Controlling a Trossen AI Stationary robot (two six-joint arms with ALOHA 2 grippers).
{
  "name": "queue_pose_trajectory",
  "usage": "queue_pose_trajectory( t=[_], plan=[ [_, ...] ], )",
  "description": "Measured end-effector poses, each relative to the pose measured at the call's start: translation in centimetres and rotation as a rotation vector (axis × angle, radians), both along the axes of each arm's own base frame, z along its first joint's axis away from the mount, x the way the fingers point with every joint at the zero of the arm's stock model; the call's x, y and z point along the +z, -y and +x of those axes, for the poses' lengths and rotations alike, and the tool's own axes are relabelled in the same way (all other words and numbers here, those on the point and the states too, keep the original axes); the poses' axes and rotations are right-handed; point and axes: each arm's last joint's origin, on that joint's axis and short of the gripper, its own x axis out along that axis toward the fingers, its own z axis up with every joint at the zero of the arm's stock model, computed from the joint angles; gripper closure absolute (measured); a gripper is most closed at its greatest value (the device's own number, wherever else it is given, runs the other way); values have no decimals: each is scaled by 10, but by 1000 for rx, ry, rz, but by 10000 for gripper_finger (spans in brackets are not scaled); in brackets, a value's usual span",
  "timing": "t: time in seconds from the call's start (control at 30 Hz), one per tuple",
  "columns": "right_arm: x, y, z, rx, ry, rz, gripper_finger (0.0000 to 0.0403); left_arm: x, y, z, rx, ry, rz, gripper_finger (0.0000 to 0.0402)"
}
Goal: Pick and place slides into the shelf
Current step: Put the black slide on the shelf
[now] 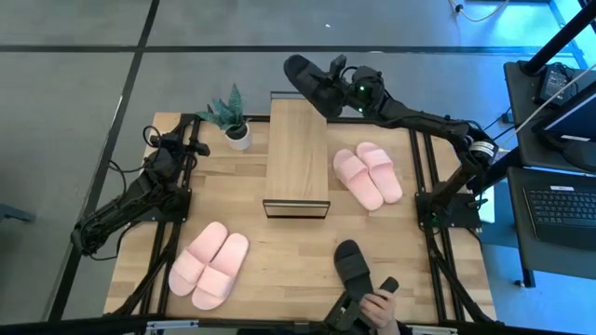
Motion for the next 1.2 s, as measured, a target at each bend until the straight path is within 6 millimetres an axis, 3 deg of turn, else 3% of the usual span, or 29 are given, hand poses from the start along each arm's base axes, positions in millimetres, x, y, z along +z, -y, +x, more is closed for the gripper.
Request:
queue_pose_trajectory(
  t=[0.3,0.7,0.97,1.2],
  plan=[
    [-2,1,2,166,-78,-132,388,0,0,0,1,-10,1,185],
    [16,13,-3,424,-74,-221,388,0,0,0,1,-25,3,185],
    [-13,50,23,435,-190,-144,388,0,0,0,1,-26,3,185],
    [-28,66,44,454,-258,-102,388,0,0,0,0,-26,3,185]
  ],
)
